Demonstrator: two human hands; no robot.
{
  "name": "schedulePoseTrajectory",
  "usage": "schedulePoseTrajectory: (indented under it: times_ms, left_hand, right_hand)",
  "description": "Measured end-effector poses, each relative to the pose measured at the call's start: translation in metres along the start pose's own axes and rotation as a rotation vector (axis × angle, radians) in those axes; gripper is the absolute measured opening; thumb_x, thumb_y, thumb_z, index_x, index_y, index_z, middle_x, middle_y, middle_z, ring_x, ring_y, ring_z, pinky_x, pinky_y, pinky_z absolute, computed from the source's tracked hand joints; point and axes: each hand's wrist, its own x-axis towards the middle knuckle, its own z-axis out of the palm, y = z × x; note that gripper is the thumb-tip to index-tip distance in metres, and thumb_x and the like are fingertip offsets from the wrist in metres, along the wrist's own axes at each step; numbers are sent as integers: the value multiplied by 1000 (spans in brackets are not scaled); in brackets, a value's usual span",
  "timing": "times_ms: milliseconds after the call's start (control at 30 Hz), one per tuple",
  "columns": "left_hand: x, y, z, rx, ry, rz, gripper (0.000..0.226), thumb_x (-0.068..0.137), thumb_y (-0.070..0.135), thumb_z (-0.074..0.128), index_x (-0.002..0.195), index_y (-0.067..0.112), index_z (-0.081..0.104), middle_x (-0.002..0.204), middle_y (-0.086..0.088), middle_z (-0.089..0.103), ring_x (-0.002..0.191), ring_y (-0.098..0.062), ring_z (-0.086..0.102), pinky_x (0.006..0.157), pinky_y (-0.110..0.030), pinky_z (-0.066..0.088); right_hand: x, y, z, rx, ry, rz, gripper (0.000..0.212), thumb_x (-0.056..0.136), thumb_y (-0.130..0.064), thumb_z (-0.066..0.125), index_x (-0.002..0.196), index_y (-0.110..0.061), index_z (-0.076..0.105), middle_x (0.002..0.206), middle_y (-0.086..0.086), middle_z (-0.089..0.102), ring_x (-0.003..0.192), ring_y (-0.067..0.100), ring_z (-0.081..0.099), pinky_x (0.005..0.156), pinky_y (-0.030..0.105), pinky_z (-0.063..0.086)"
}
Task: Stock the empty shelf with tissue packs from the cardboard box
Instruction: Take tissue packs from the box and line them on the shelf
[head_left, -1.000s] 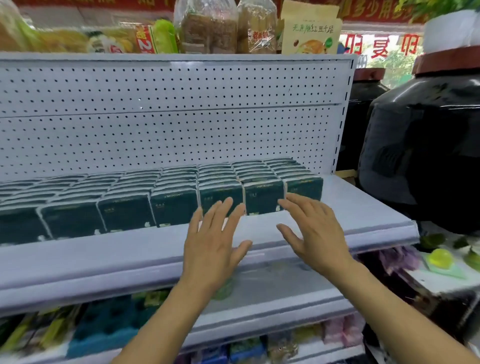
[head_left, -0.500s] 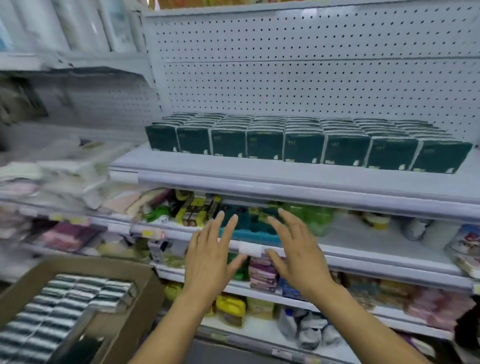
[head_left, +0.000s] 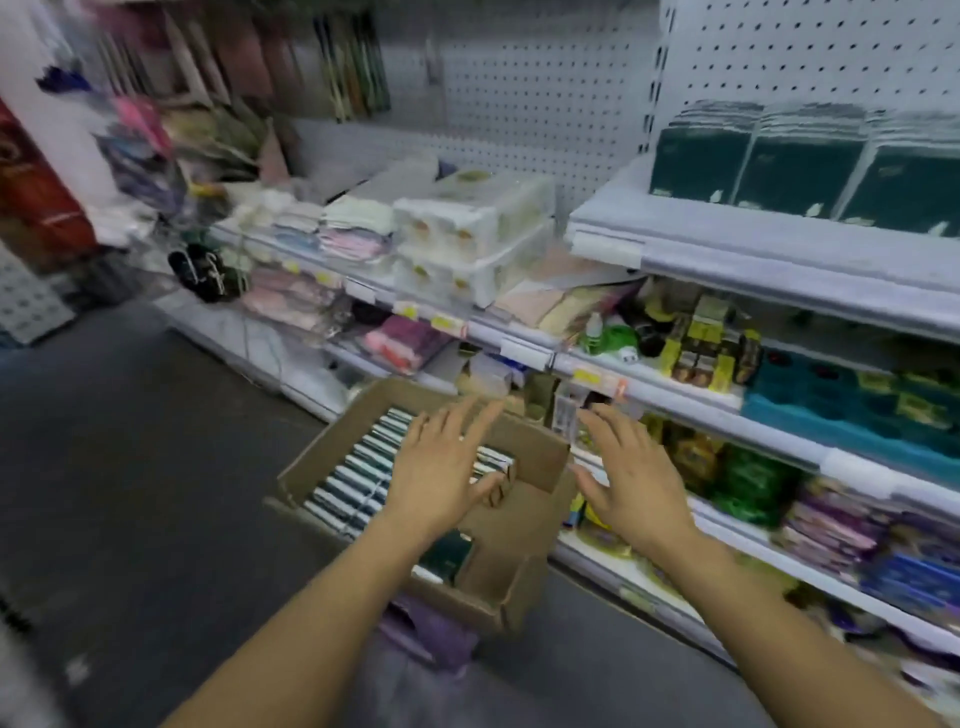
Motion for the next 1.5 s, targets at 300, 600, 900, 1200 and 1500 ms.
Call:
schedulePoseTrajectory:
  times_ms: [300, 600, 900, 1200, 1500]
  left_hand:
    - [-10, -139, 73, -77, -209, -147, 76, 93, 57, 50, 155, 32, 14, 158, 1, 29, 141, -23, 34, 114, -42, 27]
    - [27, -171, 195, -197, -417, -179, 72, 96, 52, 49, 155, 29, 14, 156, 2, 29, 139, -22, 34, 111, -40, 31]
    - [102, -156, 329, -250, -499, -97, 64, 95, 20, 55, 153, 22, 28, 151, -4, 35, 138, -23, 32, 107, -37, 27]
    - [137, -153, 389, -52, -439, 2, 50, 75, 14, 72, 124, 21, 61, 114, -3, 57, 104, -23, 56, 86, -33, 40]
    - [140, -160, 350, -345, -452, 77, 29, 79, 27, 69, 103, 13, 60, 106, -4, 53, 103, -25, 50, 78, -31, 31]
  right_hand:
    - [48, -62, 103, 28, -254, 14, 51, 91, -34, 60, 139, -18, 48, 138, 5, 50, 122, 28, 49, 90, 44, 49]
    - [103, -38, 233, 6, -555, 76, 46, 98, -35, 45, 143, -24, 40, 142, 3, 44, 121, 23, 48, 88, 36, 48]
    - [150, 12, 346, 23, -746, 280, 47, 98, -35, 47, 142, -26, 35, 125, 5, 57, 106, 22, 60, 88, 35, 49]
    - [166, 26, 400, -116, -775, 280, 32, 99, -34, 41, 128, -22, 46, 113, 5, 64, 98, 25, 63, 79, 35, 51]
    - [157, 29, 356, 24, -623, 307, 27, 98, -39, 46, 121, -27, 54, 102, 0, 67, 88, 17, 62, 70, 28, 44]
